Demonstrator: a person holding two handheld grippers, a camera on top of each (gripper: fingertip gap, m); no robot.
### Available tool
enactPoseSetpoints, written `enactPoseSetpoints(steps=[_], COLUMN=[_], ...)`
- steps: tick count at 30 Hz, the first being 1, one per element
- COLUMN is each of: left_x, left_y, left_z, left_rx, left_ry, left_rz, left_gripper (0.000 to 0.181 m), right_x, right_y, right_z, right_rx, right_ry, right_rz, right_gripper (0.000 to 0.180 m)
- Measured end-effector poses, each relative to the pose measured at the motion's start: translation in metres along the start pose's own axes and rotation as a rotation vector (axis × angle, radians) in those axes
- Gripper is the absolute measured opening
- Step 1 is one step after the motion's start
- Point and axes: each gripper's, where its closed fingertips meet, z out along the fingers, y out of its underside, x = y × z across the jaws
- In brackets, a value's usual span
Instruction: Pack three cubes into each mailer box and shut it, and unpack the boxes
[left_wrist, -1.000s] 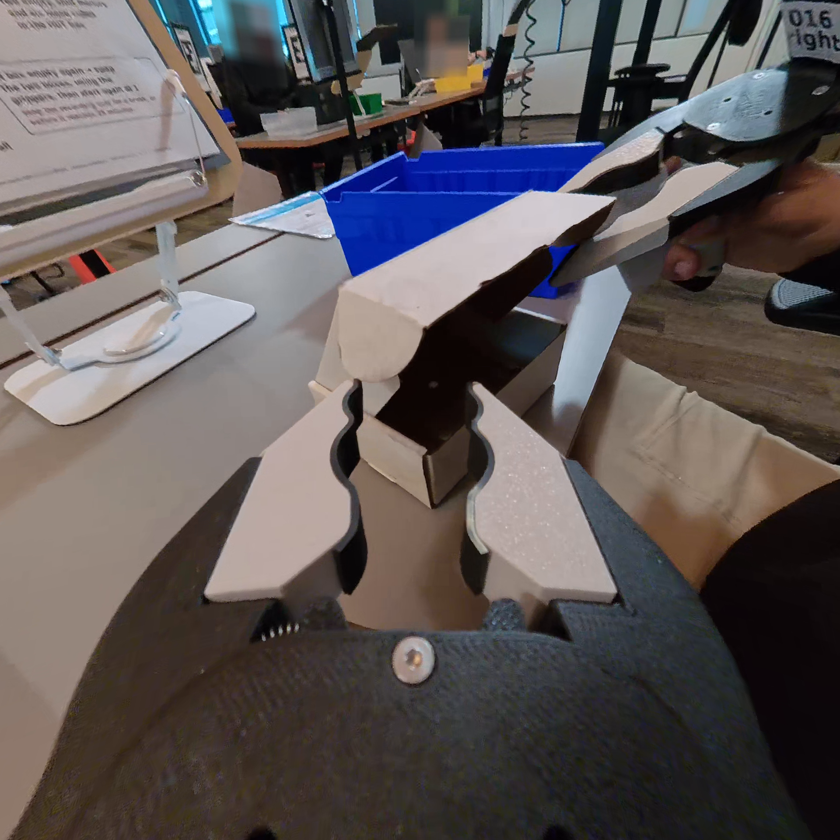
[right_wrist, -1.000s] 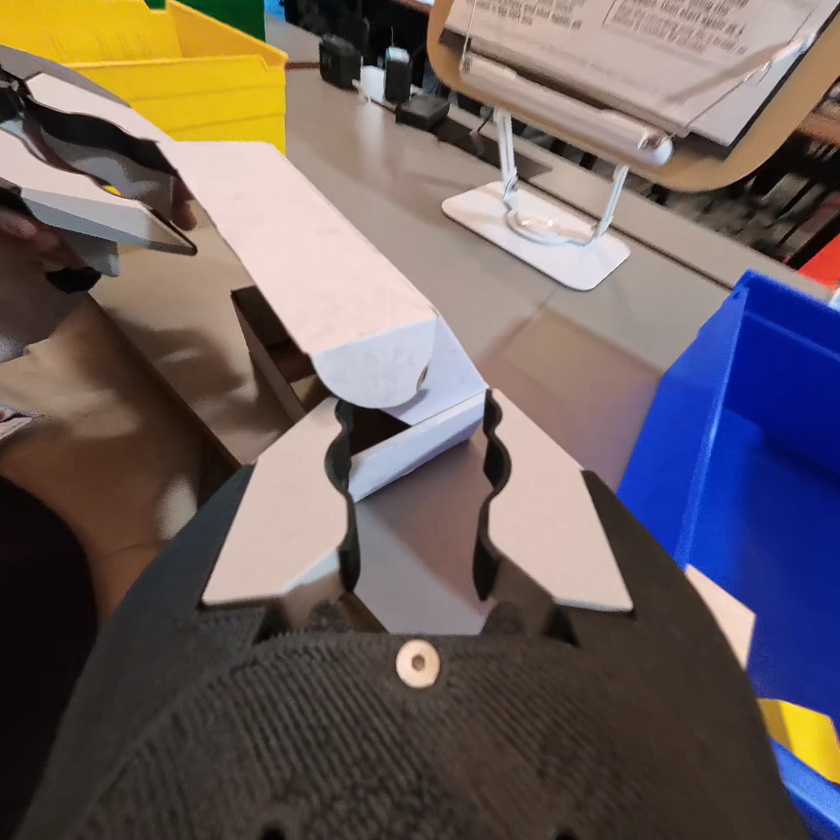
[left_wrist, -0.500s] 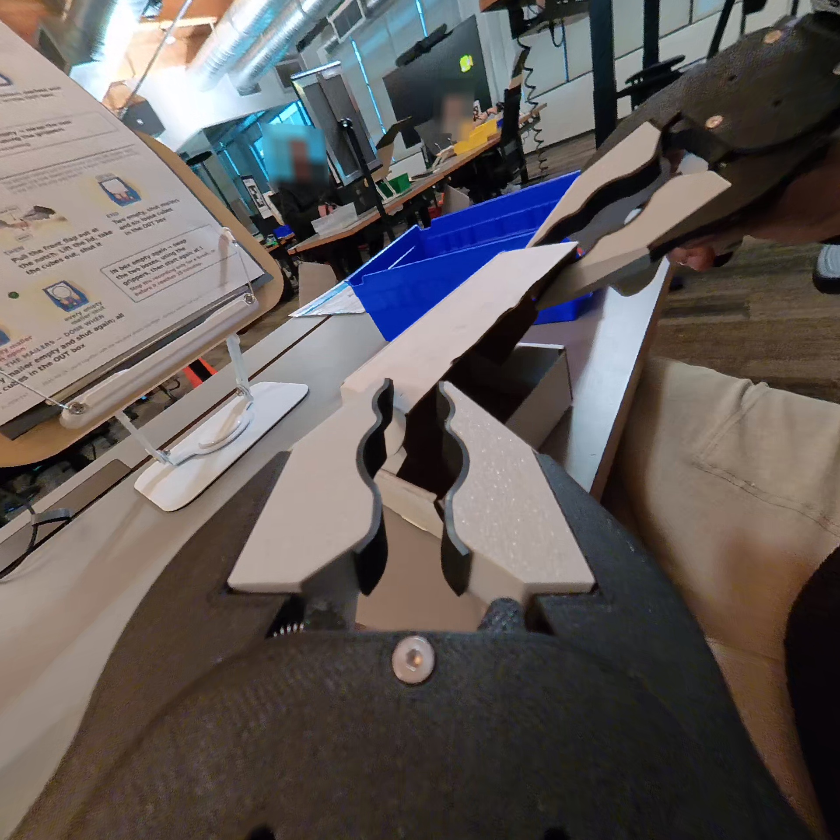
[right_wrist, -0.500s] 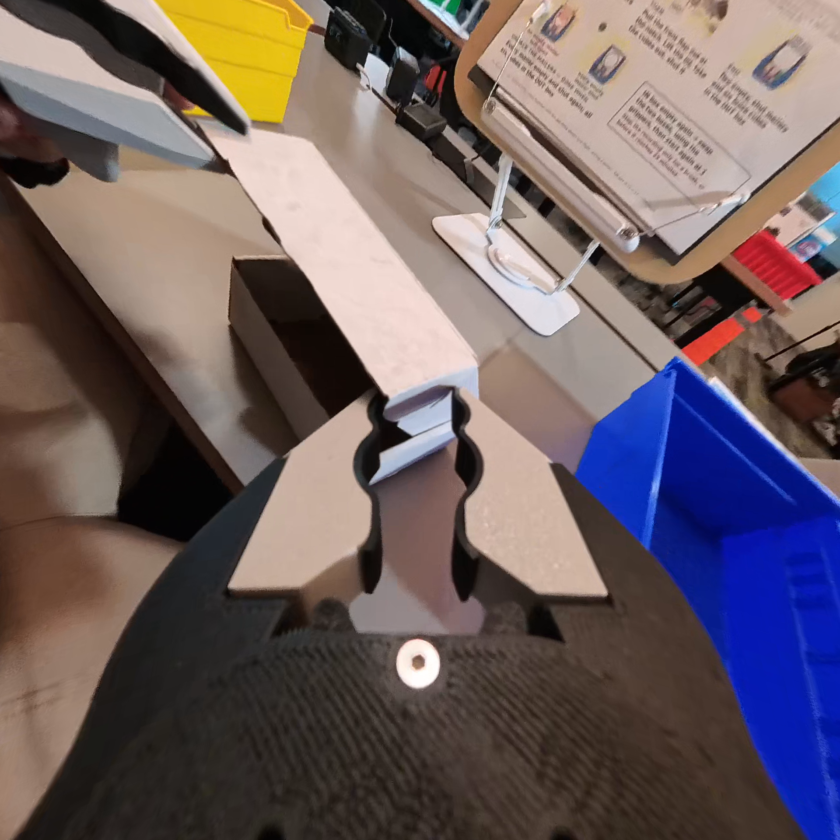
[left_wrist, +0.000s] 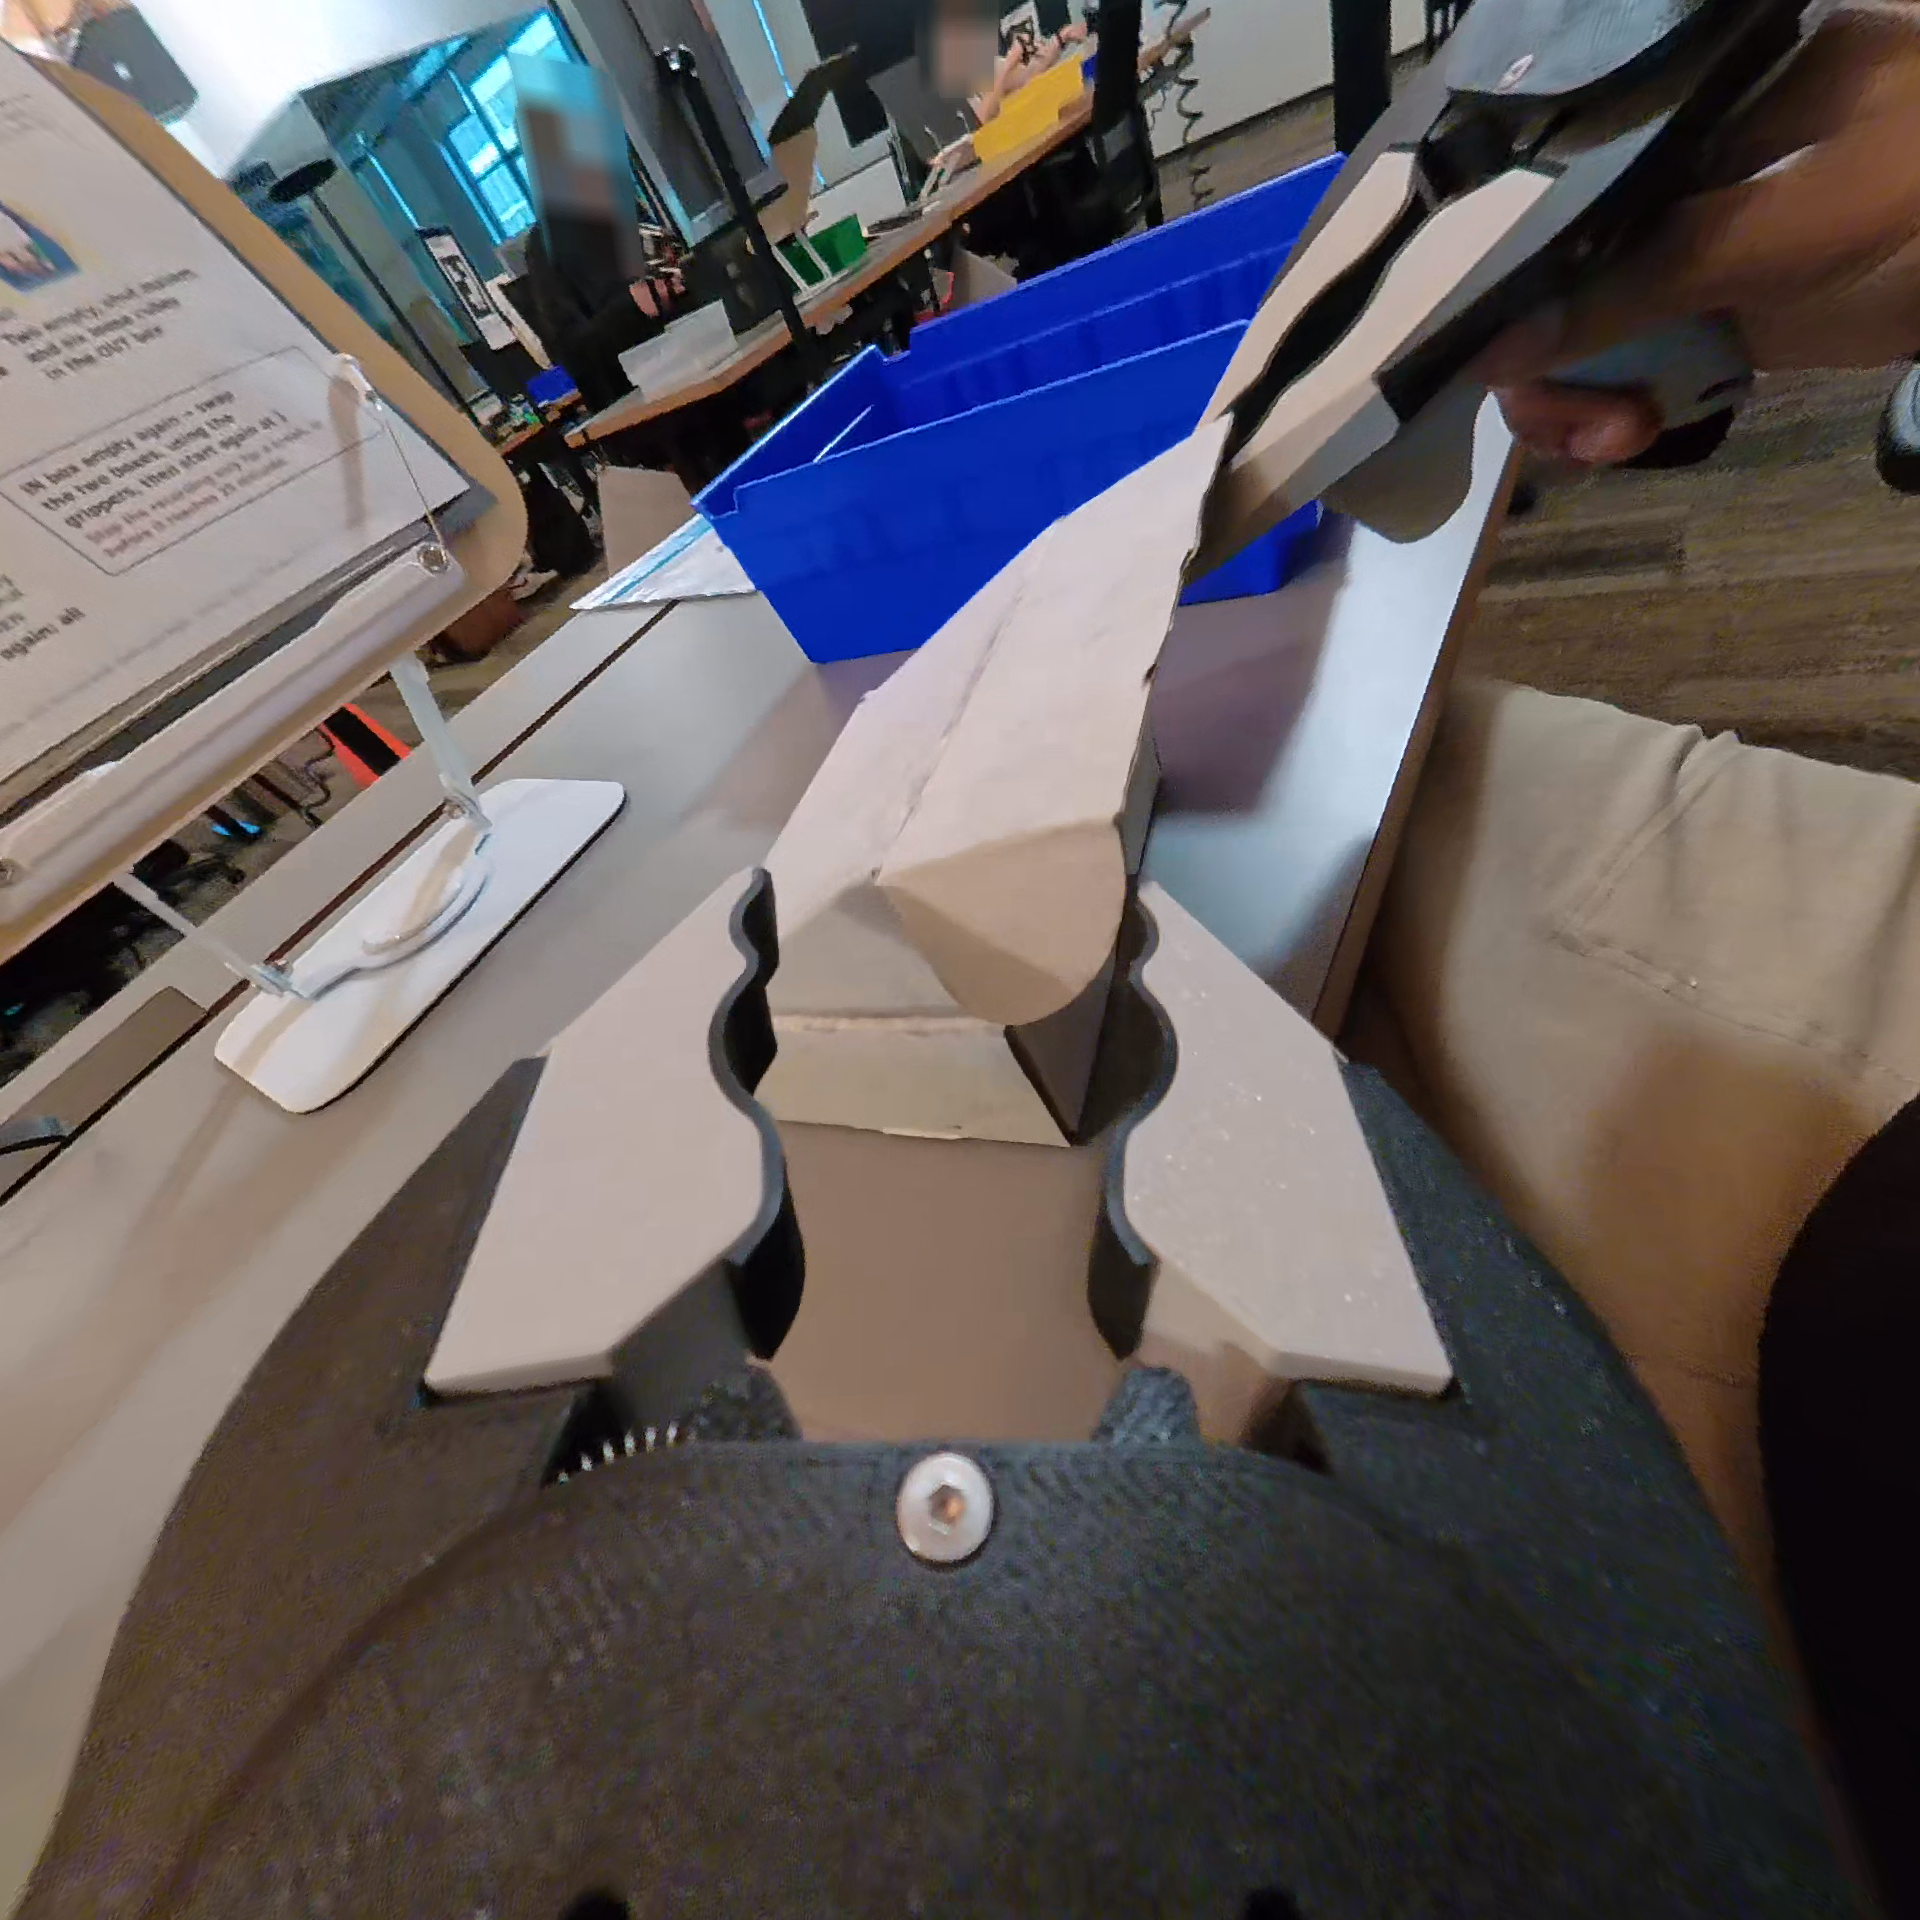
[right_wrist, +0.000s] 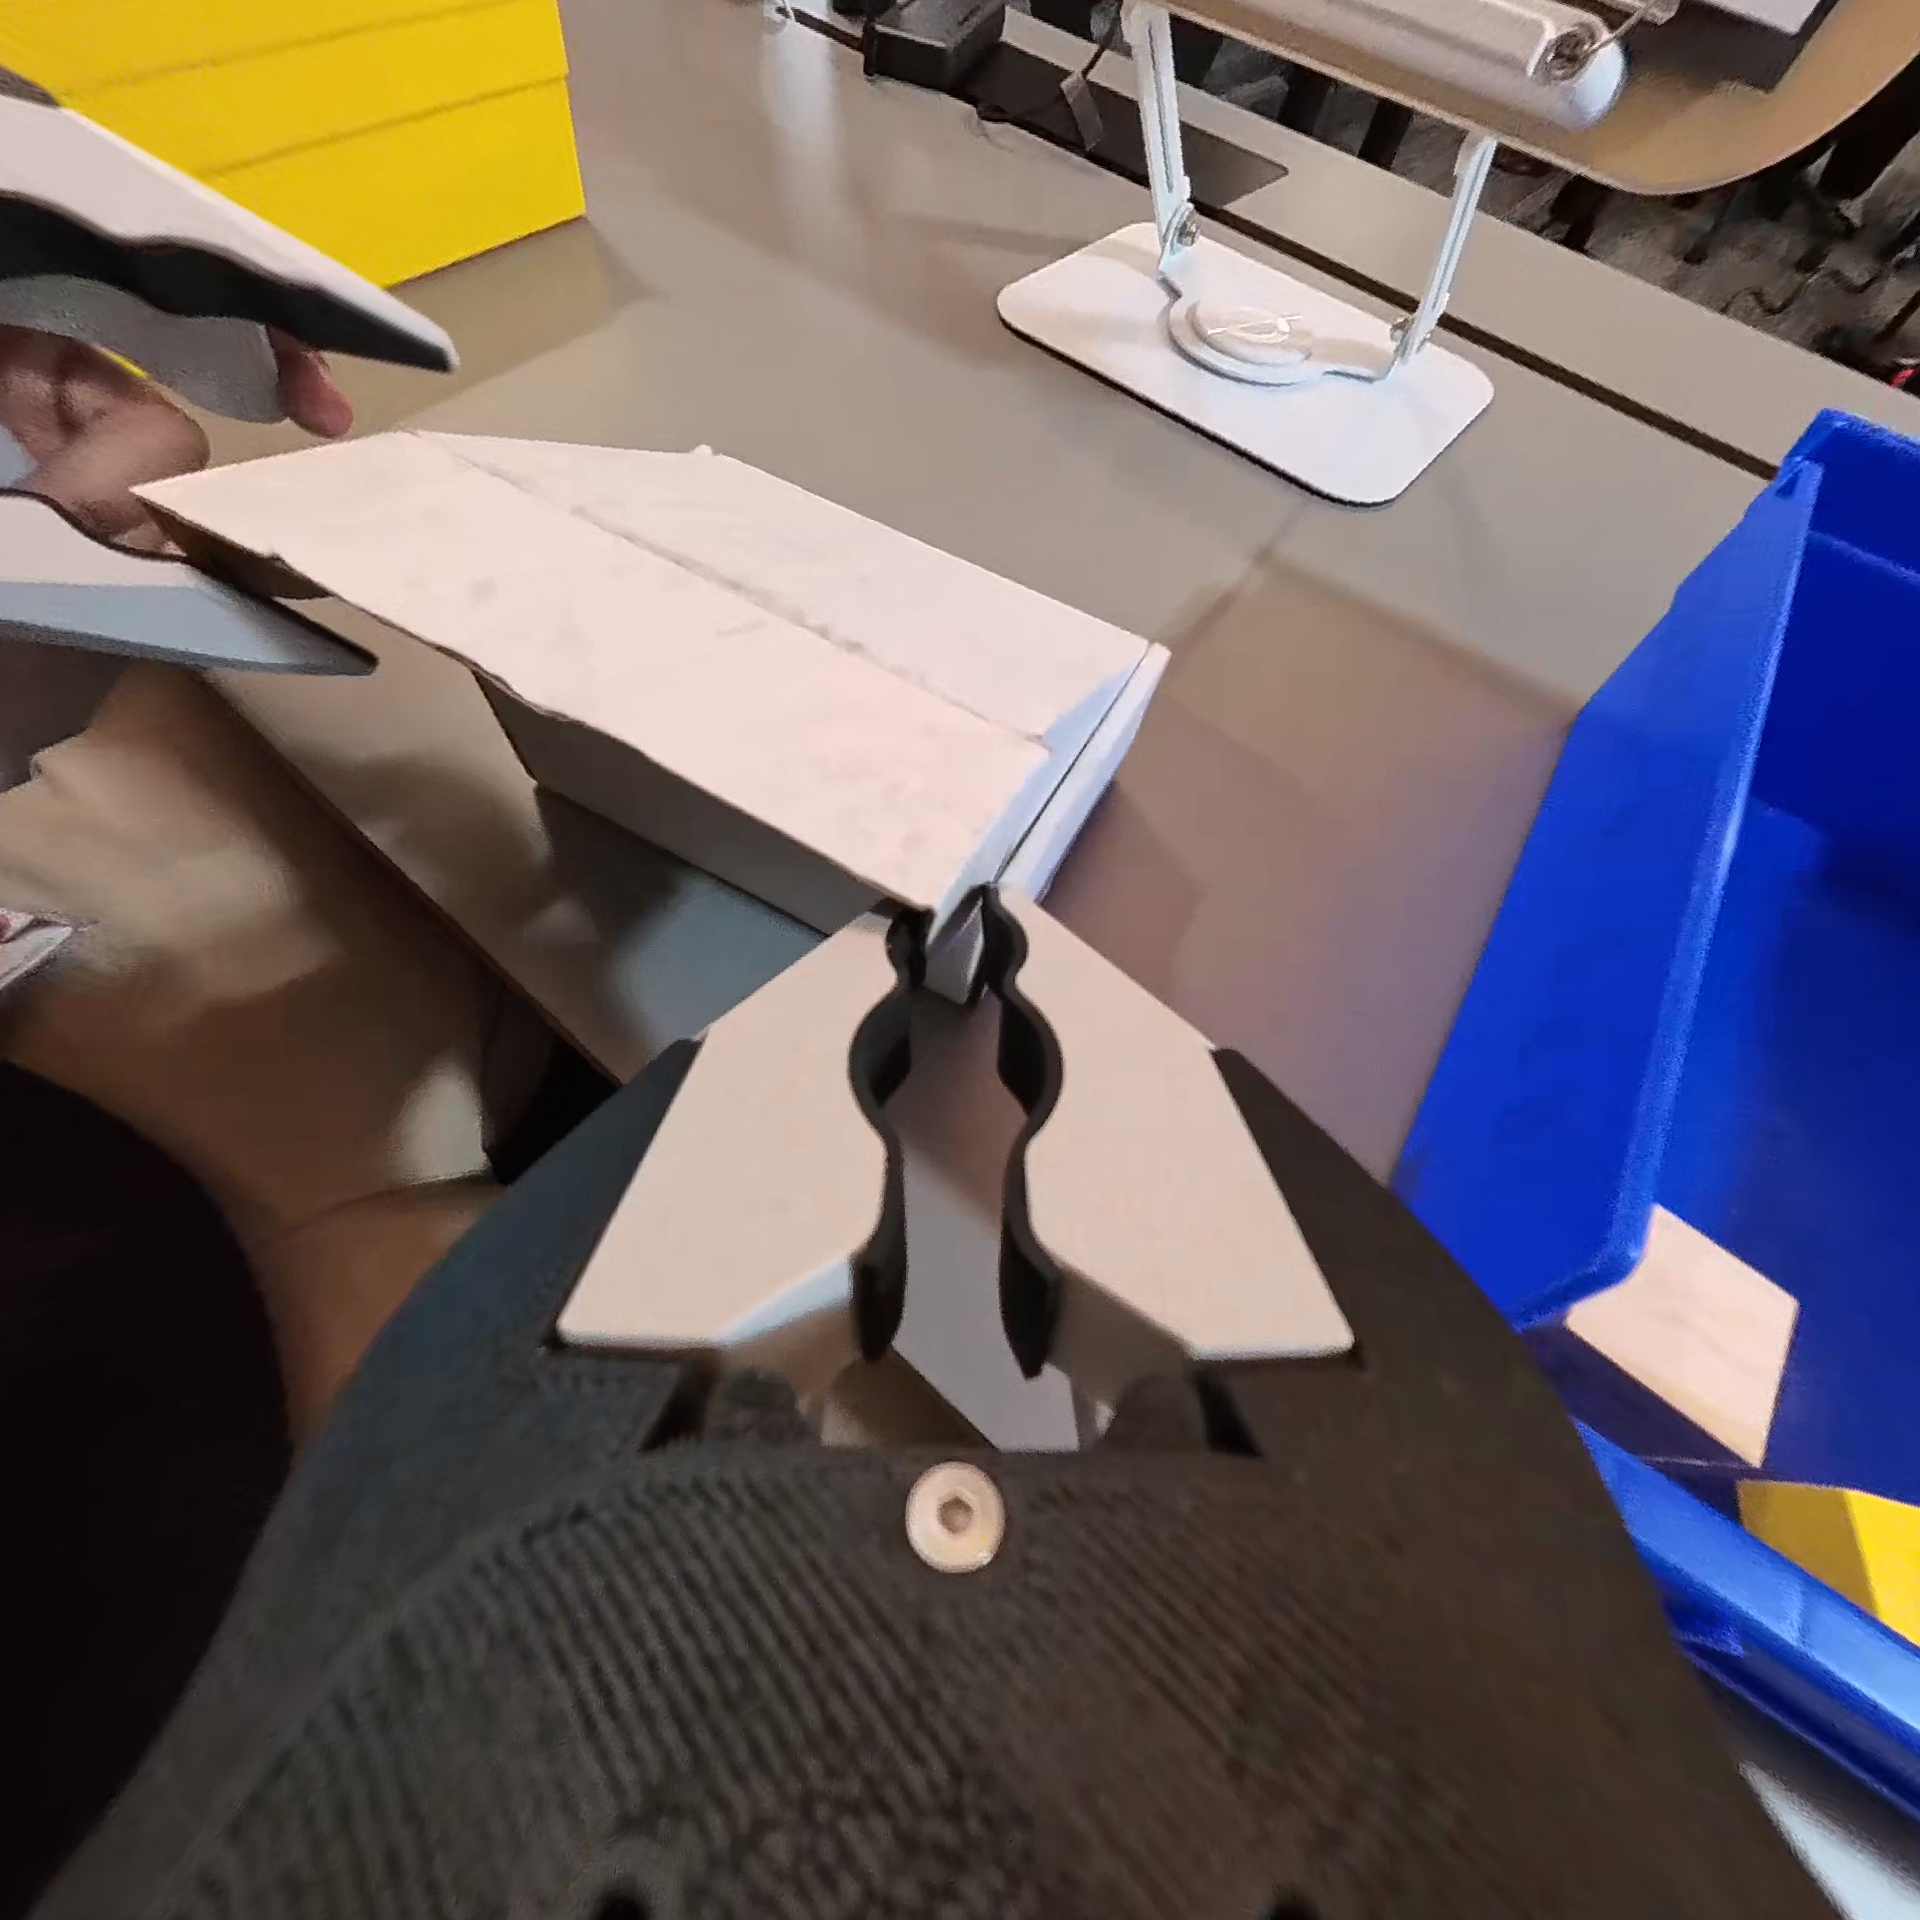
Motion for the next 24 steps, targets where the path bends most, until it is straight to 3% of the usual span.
enactPoseSetpoints(steps=[1, 19, 24], left_x=[0.002, 0.03, 0.033], left_y=[0.0, 0.003, 0.017], left_z=[0.001, -0.01, -0.007], left_rx=[-0.007, -0.059, -0.105], left_ry=[-0.002, 0.01, 0.061], left_rz=[0.017, -0.052, -0.109], left_gripper=[0.06, 0.033, 0.042], right_x=[0.001, 0.003, -0.002], right_y=[0.0, 0.009, 0.024], right_z=[0.001, 0.008, 0.016], right_rx=[-0.002, -0.028, -0.097], right_ry=[0.01, 0.061, 0.028], right_rz=[-0.004, -0.099, -0.126], right_gripper=[0.008, 0.007, 0.007])
